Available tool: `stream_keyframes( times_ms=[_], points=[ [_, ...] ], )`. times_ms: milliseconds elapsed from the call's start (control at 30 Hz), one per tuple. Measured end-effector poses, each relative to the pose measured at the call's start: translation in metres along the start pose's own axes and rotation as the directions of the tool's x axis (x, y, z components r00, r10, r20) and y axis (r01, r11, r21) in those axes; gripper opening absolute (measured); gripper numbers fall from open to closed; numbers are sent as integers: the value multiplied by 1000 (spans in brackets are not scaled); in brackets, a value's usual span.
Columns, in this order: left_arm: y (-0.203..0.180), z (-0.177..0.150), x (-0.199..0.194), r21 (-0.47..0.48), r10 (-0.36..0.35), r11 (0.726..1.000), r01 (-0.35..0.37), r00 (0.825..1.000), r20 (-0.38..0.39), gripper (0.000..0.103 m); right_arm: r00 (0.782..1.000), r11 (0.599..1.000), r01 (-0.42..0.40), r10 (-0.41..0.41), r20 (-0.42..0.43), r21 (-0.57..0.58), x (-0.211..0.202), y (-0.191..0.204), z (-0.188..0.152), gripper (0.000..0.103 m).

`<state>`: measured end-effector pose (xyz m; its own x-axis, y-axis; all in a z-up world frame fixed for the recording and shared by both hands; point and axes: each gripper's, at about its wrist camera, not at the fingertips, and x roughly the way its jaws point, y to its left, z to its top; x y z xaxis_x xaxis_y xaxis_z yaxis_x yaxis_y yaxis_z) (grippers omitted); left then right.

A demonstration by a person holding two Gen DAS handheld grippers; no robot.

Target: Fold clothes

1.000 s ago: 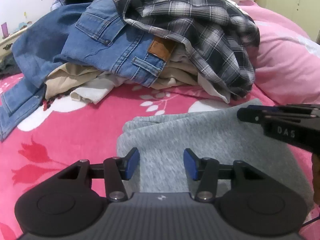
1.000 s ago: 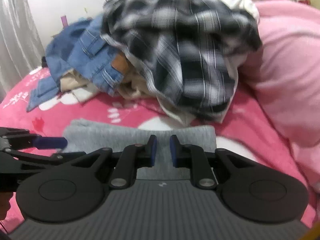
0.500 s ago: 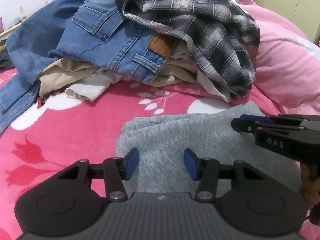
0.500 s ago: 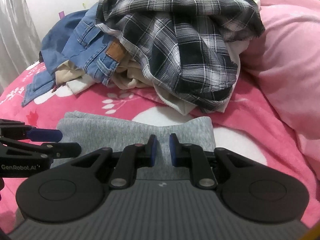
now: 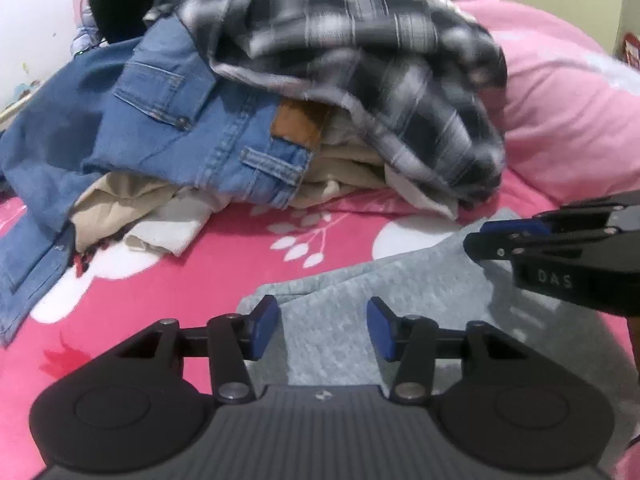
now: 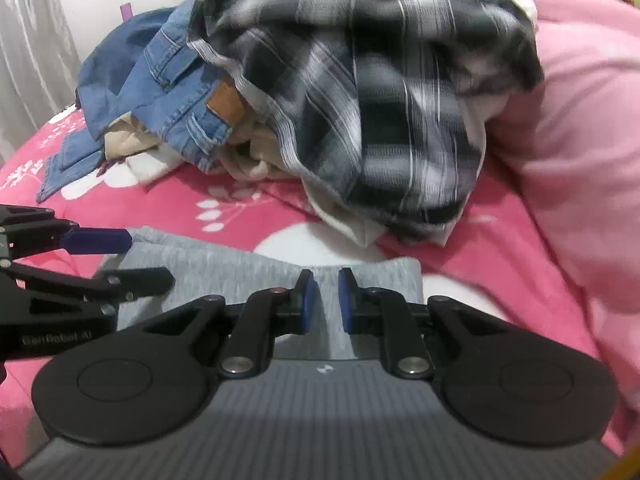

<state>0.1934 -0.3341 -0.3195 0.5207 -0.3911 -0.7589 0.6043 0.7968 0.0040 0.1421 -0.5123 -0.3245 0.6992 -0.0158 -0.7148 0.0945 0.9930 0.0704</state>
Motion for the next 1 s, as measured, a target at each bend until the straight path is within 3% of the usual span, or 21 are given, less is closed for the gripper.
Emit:
stream_keyframes(
  times_ms=[167,233,300,367,400,467,700,833,900,1000],
  points=[
    [0,-8,-44,-36,-11,999,11,1000,20,48,1000,1000,-10,10,-10,-18,-43,3,-2,12],
    [-9,-18,-49,-27,-47,999,47,999,-7,48,999,999,-16,15,-31,-29,-59,2,-8,12],
    [-20,-28,-48,-2,-65,998,65,996,-54,48,997,999,-6,4,-81,-32,-49,-2,-17,12],
    [-36,-40,-34,58,-40,997,49,988,-147,48,992,1000,-5,3,-125,-14,-34,-8,-26,12],
    [-44,-45,-30,102,-10,994,26,987,-158,48,989,1000,-8,8,-144,5,-23,-12,-32,11],
    [-53,-49,-33,166,20,986,1,992,-124,47,990,999,-27,32,-138,39,-23,-17,-29,11],
    [-38,-49,-80,79,-18,997,26,995,-98,47,981,997,-78,74,-179,-19,-73,-10,-38,12],
    [-57,-75,-88,162,-43,984,72,983,-178,46,973,992,-113,98,-208,-60,-106,-4,-52,12],
    [-68,-91,-82,202,-27,977,72,975,-219,46,963,992,-95,72,-261,-78,-95,1,-71,12],
    [-75,-94,-86,270,-7,961,64,978,-208,47,955,996,-55,34,-295,-64,-96,8,-74,12]
  ],
)
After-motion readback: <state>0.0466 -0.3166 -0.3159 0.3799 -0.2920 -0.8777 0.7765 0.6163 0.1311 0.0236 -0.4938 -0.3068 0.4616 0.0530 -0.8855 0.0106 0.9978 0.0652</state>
